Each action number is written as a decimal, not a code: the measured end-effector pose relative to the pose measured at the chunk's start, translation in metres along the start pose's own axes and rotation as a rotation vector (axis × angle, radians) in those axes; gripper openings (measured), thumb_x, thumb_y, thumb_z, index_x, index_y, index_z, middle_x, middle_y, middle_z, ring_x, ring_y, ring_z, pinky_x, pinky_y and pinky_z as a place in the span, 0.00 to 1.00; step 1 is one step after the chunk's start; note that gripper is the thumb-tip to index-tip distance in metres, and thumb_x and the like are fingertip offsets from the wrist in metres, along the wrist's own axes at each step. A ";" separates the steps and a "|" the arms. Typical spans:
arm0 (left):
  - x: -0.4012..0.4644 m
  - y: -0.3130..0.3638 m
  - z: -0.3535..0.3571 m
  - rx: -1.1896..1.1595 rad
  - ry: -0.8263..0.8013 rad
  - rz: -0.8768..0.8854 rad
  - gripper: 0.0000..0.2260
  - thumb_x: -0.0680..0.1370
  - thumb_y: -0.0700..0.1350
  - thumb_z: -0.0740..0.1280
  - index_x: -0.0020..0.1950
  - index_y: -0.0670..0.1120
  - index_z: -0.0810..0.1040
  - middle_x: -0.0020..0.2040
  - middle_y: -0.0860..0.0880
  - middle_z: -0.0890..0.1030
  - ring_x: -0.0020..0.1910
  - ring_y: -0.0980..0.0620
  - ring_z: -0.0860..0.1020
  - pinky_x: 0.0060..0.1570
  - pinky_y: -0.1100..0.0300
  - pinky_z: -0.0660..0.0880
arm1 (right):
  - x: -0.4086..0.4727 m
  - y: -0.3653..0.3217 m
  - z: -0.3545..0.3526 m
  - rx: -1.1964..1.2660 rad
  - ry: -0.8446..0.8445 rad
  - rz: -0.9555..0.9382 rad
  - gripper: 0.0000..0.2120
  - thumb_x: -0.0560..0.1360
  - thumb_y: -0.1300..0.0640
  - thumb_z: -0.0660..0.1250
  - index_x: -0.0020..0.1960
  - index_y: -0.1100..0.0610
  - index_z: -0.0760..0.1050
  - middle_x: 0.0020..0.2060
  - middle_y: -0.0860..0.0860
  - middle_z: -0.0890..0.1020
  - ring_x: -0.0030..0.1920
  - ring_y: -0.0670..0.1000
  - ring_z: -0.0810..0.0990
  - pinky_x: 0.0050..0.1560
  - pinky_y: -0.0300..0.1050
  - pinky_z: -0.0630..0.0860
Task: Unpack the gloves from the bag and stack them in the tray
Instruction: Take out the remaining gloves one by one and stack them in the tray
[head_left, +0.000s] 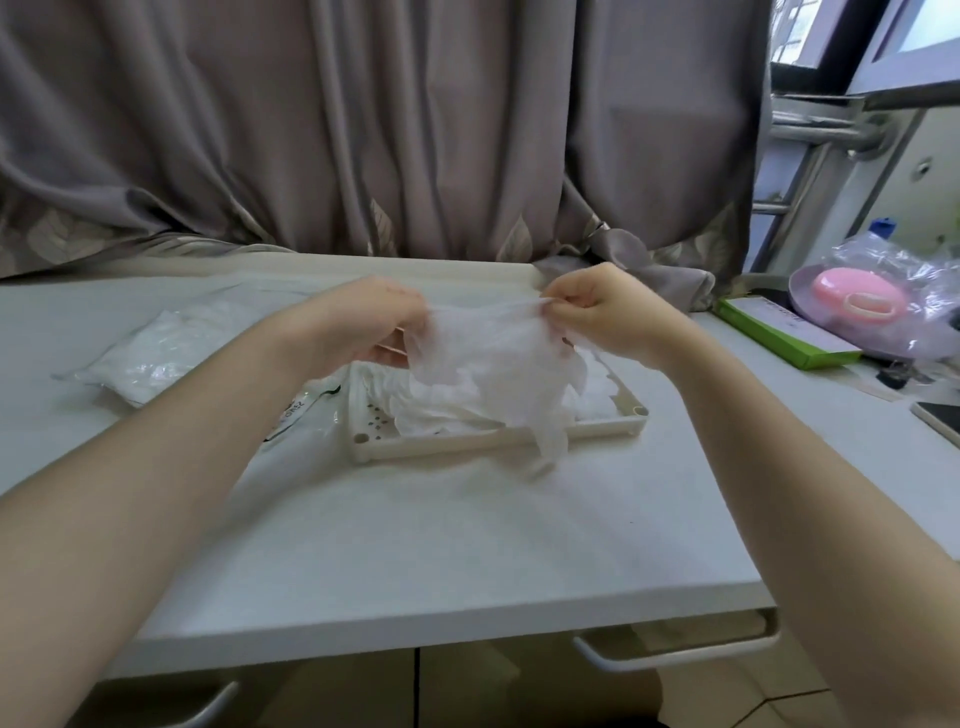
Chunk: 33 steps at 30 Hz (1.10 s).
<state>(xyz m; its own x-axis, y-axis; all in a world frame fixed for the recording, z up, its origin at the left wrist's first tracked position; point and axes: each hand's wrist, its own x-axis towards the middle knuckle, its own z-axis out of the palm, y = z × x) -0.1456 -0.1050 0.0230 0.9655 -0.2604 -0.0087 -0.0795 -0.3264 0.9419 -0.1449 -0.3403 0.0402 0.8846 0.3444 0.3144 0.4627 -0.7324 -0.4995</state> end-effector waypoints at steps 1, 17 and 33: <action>0.003 0.003 0.001 -0.040 0.027 0.019 0.08 0.74 0.36 0.60 0.37 0.43 0.75 0.30 0.52 0.80 0.28 0.56 0.79 0.31 0.66 0.76 | 0.004 0.002 -0.003 0.039 0.037 0.000 0.13 0.74 0.63 0.61 0.31 0.58 0.75 0.26 0.50 0.78 0.24 0.41 0.70 0.29 0.33 0.66; 0.089 0.020 0.000 0.408 0.436 0.497 0.10 0.72 0.40 0.62 0.34 0.54 0.74 0.38 0.42 0.81 0.32 0.49 0.72 0.35 0.59 0.68 | 0.049 0.053 -0.037 -0.254 0.399 -0.165 0.04 0.71 0.61 0.70 0.44 0.61 0.80 0.43 0.51 0.79 0.45 0.52 0.75 0.46 0.38 0.66; 0.042 -0.040 -0.002 1.279 0.045 0.384 0.11 0.73 0.41 0.59 0.46 0.49 0.81 0.52 0.53 0.79 0.59 0.52 0.70 0.59 0.57 0.63 | 0.020 0.063 0.042 -0.263 -0.020 -0.068 0.12 0.76 0.46 0.63 0.46 0.56 0.71 0.46 0.50 0.74 0.48 0.52 0.71 0.50 0.47 0.69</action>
<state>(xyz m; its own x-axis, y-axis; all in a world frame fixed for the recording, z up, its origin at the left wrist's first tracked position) -0.1013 -0.1012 -0.0142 0.8348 -0.5051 0.2190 -0.4974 -0.8625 -0.0933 -0.0956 -0.3547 -0.0193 0.8542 0.4075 0.3230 0.4924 -0.8335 -0.2505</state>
